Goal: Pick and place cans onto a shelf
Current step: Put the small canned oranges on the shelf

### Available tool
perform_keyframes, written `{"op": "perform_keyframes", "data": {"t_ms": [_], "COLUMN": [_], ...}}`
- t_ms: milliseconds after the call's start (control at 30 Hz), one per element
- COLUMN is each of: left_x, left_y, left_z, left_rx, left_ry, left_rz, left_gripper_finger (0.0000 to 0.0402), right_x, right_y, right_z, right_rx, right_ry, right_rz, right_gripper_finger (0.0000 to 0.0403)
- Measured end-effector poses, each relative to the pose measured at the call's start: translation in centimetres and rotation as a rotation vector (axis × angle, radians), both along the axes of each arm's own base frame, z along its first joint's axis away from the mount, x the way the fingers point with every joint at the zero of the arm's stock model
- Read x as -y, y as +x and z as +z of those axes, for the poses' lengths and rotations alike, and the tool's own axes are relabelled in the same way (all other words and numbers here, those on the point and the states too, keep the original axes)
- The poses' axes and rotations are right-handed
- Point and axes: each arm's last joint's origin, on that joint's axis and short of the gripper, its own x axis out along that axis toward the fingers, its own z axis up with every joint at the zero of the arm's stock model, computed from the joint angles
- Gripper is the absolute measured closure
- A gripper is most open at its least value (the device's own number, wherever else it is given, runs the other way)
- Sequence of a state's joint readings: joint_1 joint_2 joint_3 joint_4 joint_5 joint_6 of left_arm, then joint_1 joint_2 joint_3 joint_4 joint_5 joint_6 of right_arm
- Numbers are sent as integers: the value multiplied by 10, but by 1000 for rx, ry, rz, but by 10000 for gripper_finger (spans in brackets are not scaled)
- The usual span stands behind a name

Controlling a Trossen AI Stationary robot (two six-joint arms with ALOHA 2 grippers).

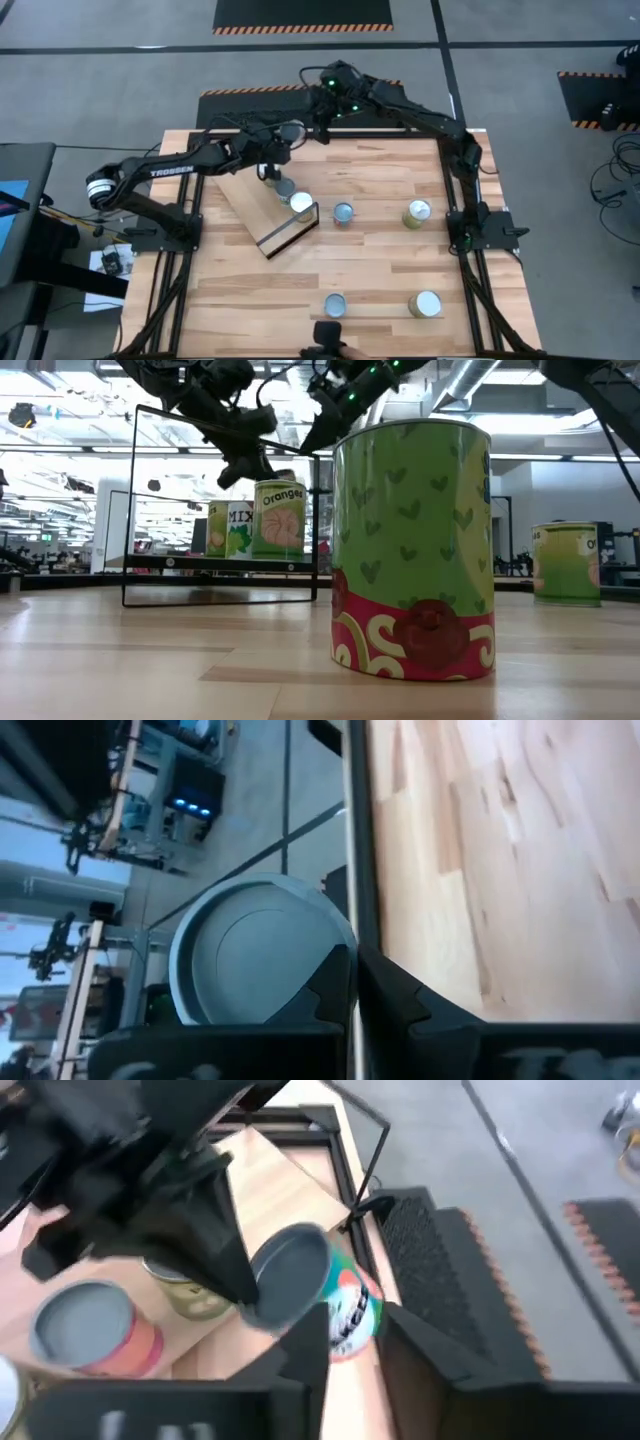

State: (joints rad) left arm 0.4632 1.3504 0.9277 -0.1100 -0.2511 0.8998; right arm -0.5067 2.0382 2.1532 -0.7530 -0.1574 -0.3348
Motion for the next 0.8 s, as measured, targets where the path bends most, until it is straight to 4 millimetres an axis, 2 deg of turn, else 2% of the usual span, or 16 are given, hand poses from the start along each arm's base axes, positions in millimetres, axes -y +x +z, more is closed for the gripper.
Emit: {"op": "perform_keyframes", "data": {"t_ms": [133,233,333,433,600,800], "left_x": [1,3,3,1,-10,-27], "left_y": [-12,-28,-45,-64,-88,-86], "left_z": [18,31,42,47,39,14], "left_rx": [49,85,122,177,195,141], "left_ry": [-39,-126,-223,-336,-561,-670], "left_rz": [50,130,279,460,632,683], "left_gripper_finger": [401,401,401,401,401,401], "right_x": [-2,6,22,36,38,29], "right_y": [-17,-27,-35,-41,-46,-49], "right_z": [18,21,14,-3,-29,-42], "right_rx": [-6,10,73,112,146,134], "right_ry": [-51,-53,-21,9,31,29], "right_rz": [22,42,45,22,16,33], "right_gripper_finger": [360,393,391,396,394,399]}}
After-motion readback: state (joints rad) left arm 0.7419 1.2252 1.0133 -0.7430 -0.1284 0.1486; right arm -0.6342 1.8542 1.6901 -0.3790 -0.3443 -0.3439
